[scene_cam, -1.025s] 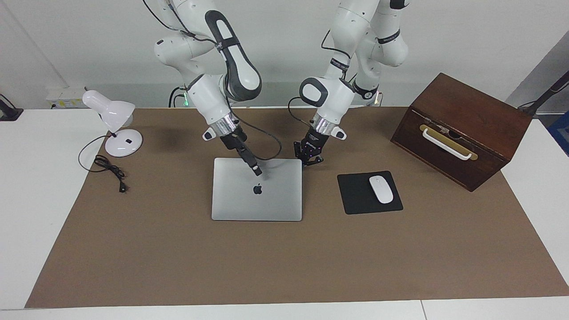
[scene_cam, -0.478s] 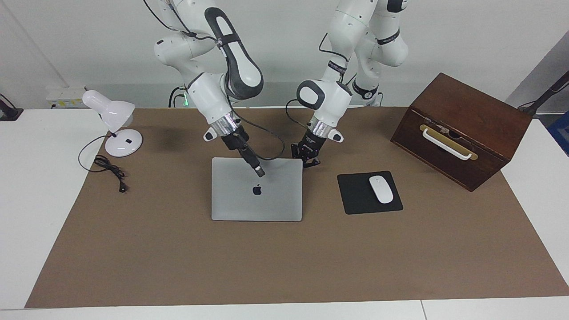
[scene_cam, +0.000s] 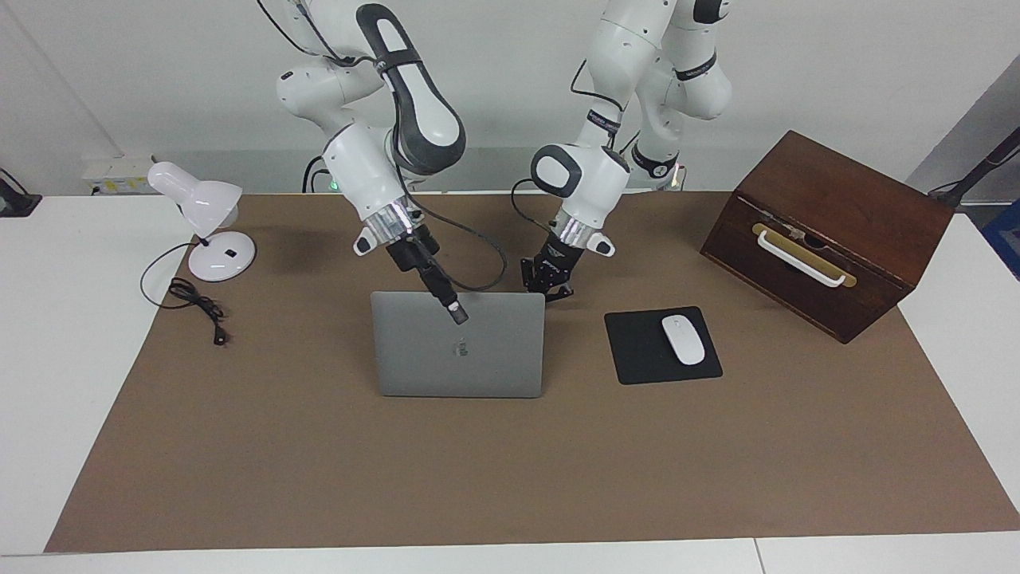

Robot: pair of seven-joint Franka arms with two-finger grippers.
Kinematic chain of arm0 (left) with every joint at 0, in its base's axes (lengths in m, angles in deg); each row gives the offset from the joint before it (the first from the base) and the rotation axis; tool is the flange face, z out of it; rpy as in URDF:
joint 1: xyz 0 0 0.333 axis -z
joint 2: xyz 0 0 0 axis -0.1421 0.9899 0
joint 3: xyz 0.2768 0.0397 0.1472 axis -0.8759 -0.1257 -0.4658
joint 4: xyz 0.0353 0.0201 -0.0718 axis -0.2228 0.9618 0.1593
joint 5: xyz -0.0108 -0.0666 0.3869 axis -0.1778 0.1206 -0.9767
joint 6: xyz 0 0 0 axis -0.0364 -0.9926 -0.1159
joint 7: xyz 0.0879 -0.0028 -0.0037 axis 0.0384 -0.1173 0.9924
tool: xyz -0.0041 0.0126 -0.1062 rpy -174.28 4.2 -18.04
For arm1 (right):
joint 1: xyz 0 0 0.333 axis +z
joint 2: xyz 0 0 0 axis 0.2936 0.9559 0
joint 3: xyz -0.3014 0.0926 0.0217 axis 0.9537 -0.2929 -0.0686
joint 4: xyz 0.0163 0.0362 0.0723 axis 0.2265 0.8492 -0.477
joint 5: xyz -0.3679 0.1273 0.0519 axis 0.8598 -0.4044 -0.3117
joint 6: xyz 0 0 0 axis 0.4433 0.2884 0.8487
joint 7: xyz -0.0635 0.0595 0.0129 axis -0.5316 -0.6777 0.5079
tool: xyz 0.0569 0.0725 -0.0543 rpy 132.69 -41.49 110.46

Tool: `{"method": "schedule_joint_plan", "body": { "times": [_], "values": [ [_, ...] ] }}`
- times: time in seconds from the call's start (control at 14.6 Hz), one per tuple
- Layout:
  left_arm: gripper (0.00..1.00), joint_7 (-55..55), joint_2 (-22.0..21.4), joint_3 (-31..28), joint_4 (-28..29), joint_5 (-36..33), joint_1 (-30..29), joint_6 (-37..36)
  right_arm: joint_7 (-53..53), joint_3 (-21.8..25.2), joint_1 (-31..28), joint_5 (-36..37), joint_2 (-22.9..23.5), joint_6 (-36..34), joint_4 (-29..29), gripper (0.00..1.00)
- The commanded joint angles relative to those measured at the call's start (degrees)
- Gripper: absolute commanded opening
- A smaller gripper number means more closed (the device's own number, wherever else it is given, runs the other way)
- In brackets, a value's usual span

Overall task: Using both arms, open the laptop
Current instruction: 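Lift the silver laptop lid upward with the right gripper, then push the lid farther open with the right gripper toward upright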

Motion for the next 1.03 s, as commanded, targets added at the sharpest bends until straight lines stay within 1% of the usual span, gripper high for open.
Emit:
{"method": "schedule_joint_plan", "body": {
  "times": [0.0, 0.48, 0.96],
  "values": [
    [0.00, -0.46, 2.75, -0.16, -1.28, -0.69, -0.42, 0.38, 3.28, 1.81, 0.09, -2.19, 1.37, 0.27, -3.41, 1.00],
    [0.00, -0.55, 2.85, -0.16, -1.28, -1.65, -0.42, 0.47, 5.56, 3.40, 0.09, -2.28, 1.63, 0.09, -5.35, 1.00],
    [0.00, -0.55, 2.93, -0.16, -1.28, -1.65, -0.51, 0.47, 5.39, 5.77, 0.00, -2.37, 3.65, -1.14, -9.12, 1.00]
  ]
}}
